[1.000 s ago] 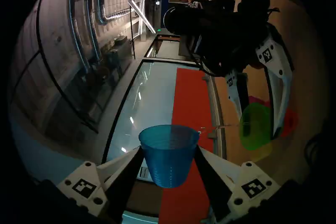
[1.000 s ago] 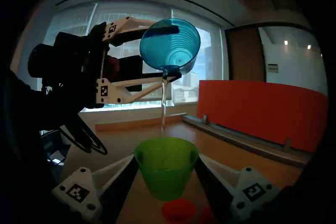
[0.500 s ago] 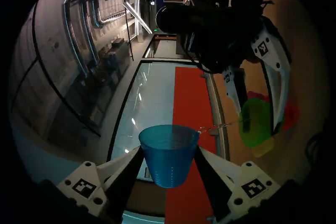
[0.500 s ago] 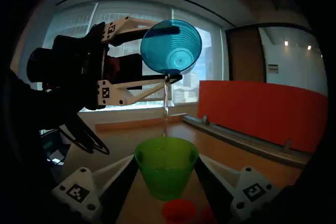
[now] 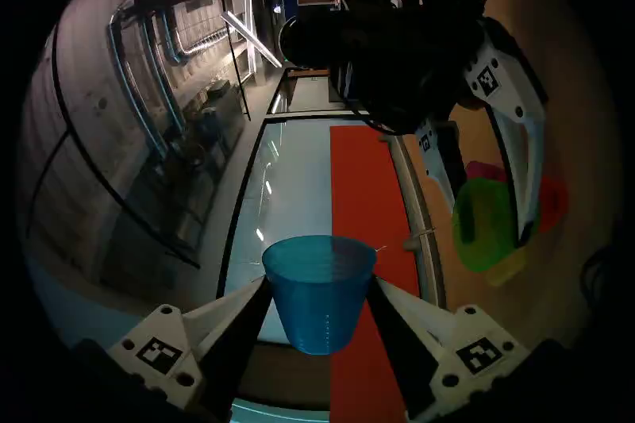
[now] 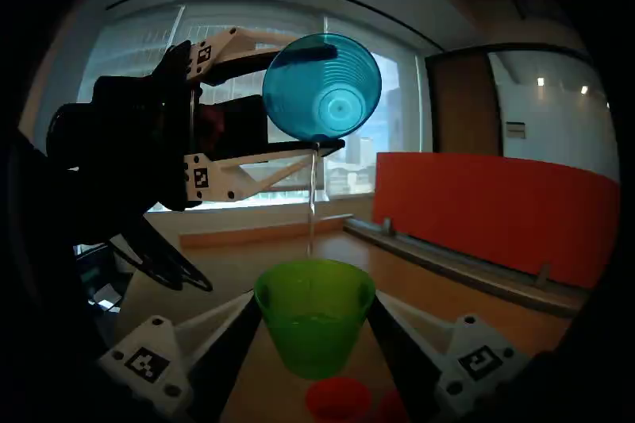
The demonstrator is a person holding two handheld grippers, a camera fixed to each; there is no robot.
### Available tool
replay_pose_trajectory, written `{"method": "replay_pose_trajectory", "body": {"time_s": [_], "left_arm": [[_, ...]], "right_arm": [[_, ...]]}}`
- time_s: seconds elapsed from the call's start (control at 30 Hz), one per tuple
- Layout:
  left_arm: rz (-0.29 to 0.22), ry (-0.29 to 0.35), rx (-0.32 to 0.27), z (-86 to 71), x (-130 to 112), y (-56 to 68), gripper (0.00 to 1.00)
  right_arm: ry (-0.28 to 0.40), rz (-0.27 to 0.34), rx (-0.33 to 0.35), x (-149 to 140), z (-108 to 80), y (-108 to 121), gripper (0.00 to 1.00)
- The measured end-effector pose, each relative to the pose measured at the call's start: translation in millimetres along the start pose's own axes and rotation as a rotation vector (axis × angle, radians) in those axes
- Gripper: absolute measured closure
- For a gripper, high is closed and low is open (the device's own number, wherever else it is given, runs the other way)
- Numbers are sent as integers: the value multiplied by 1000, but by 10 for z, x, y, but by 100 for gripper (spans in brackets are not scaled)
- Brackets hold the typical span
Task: Pour water
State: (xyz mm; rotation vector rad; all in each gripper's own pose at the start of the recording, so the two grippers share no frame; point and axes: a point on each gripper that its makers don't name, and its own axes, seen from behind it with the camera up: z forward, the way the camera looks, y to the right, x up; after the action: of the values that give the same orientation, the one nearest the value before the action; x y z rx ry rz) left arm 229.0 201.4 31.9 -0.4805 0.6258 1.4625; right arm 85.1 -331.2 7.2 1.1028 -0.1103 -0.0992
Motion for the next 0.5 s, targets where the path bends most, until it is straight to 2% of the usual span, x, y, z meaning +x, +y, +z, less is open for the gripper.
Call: {"method": "replay_pose_trajectory", "body": {"time_s": [0.27, 0.5], "left_arm": [[28, 1, -1, -19, 28, 25, 17], [19, 0, -4, -11, 26, 48, 17]], "right_arm": [[2, 2, -3, -2, -11, 13, 10], [3, 1, -4, -6, -16, 8, 10]]}}
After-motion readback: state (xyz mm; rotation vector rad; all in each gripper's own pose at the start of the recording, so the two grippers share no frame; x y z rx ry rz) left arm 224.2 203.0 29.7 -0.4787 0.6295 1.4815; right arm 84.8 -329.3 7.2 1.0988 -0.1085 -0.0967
